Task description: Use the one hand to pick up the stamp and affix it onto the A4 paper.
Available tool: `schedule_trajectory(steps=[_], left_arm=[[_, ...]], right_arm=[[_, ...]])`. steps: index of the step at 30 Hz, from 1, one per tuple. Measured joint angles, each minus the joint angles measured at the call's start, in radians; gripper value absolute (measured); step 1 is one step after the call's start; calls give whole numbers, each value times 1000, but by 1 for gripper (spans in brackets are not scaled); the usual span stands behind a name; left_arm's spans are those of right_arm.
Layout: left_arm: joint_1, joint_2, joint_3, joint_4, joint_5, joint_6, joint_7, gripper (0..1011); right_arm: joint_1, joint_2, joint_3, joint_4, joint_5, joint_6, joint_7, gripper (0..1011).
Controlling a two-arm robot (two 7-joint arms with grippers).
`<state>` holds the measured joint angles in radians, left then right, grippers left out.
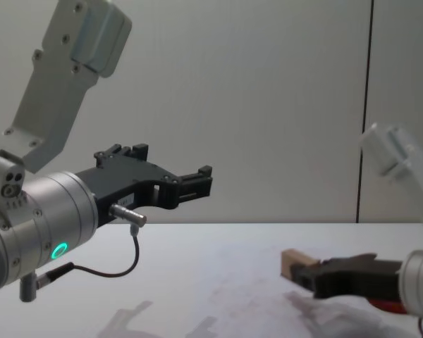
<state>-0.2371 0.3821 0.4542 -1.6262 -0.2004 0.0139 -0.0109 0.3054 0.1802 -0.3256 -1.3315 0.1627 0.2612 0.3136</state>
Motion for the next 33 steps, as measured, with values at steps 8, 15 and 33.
schedule_trajectory(steps=[8, 15, 33], left_arm=[[0, 0, 0, 0, 0, 0, 0, 993], [0, 0, 0, 0, 0, 0, 0, 993], [0, 0, 0, 0, 0, 0, 0, 993]], right_arm=[[-7, 25, 33, -29, 31, -15, -29, 219], [-15, 53, 63, -46, 40, -24, -52, 219], [-43, 107, 109, -57, 41, -18, -59, 219]])
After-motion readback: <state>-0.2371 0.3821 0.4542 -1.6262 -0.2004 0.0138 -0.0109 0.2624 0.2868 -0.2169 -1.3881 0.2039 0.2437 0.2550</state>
